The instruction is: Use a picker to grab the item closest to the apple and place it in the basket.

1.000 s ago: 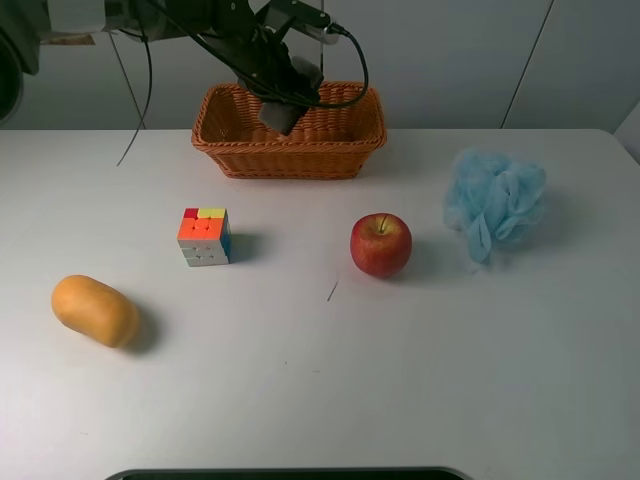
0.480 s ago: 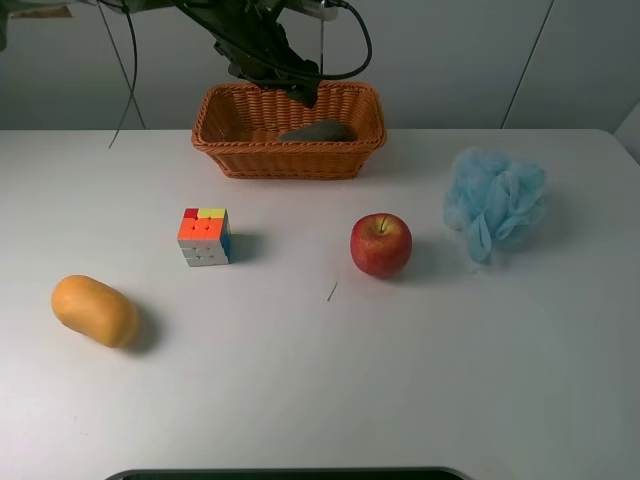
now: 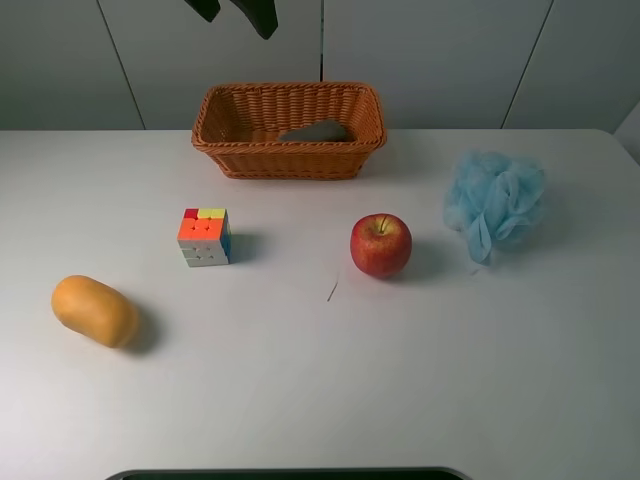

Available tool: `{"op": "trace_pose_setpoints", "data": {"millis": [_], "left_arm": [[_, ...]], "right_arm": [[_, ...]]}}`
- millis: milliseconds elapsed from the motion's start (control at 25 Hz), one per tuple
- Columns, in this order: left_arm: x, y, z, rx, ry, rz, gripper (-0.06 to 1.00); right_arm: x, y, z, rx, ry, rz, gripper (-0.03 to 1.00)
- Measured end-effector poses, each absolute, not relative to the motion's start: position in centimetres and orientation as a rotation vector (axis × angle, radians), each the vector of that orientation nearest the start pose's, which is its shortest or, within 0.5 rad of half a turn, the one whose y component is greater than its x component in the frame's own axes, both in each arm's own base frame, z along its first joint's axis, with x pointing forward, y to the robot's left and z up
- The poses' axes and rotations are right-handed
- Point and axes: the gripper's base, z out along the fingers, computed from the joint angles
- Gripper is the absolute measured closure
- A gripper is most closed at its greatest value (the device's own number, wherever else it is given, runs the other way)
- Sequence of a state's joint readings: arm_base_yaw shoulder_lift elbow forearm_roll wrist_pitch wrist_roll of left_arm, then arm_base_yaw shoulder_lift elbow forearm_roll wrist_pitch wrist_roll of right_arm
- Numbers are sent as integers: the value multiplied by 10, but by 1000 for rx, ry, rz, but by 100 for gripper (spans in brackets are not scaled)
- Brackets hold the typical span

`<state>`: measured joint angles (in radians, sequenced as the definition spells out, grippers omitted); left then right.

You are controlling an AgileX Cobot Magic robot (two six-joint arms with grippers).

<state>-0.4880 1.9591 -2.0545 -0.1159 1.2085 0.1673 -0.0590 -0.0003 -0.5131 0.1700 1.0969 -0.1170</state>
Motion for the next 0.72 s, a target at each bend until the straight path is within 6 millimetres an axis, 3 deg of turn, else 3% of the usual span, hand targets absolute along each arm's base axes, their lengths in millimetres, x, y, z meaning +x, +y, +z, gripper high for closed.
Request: {"op": "trace_pose_setpoints", "data": {"millis": [200, 360, 480, 720], "left_arm": [[321, -182, 394, 794, 2464, -290, 21], [269, -152, 395, 814, 2495, -251, 21], [220, -125, 396, 818, 2485, -242, 21], [125, -75, 376, 792, 2438, -251, 21]], "right_arm": [[-8, 14, 279, -73, 2055, 95, 27], [-8, 14, 279, -73, 2055, 95, 27], [-8, 14, 279, -73, 2055, 95, 27], [-8, 14, 279, -73, 2055, 95, 27]]}}
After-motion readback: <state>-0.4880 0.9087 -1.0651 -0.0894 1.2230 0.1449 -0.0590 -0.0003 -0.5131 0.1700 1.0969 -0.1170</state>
